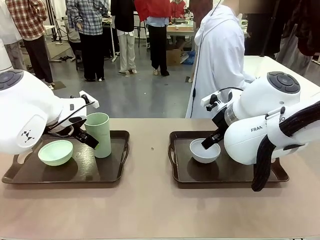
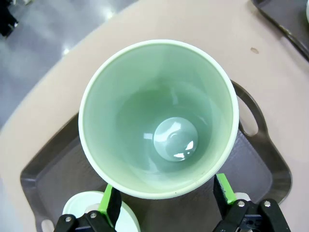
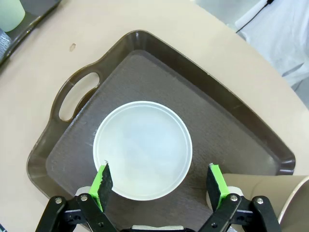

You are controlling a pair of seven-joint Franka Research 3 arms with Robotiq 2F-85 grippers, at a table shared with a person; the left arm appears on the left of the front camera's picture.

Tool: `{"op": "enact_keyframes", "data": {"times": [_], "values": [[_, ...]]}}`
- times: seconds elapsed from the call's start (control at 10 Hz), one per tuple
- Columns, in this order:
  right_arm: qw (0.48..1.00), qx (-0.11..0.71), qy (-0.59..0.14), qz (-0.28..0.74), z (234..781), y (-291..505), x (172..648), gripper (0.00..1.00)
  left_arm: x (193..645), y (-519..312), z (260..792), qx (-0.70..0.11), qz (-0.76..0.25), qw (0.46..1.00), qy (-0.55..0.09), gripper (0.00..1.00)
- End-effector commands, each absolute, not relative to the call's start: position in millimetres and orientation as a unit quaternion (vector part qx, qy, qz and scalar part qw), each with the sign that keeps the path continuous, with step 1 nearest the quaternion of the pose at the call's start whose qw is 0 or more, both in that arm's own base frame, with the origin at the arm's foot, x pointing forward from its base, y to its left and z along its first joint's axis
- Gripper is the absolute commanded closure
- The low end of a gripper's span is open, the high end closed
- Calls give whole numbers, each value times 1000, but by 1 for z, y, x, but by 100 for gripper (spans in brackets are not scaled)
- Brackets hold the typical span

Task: Set up a tray with a mat and arrange the tableware.
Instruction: Pick up the Picnic Bowl and Reusable plastic cup from the Handle tray in front of the human's position and hold them in the air.

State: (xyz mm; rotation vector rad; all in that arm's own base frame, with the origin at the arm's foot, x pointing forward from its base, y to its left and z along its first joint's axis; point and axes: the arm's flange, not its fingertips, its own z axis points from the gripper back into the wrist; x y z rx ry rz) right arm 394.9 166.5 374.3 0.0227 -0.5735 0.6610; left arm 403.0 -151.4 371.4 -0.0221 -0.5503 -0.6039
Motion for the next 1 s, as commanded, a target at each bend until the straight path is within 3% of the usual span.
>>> {"op": "enact_keyframes", "data": {"times": [0.0,0.3,0.6,0.9], "values": [[906,11,-278,320,374,167,395,0,403,-151,371,-11,-293,918,-268,0],[908,9,-254,334,386,172,384,0,403,-151,371,-11,-294,918,-268,0],[924,34,-219,311,423,179,335,0,352,-143,416,18,-264,936,-233,0],[964,29,-119,236,407,161,259,0,294,-136,432,-5,-266,948,-174,0]]}}
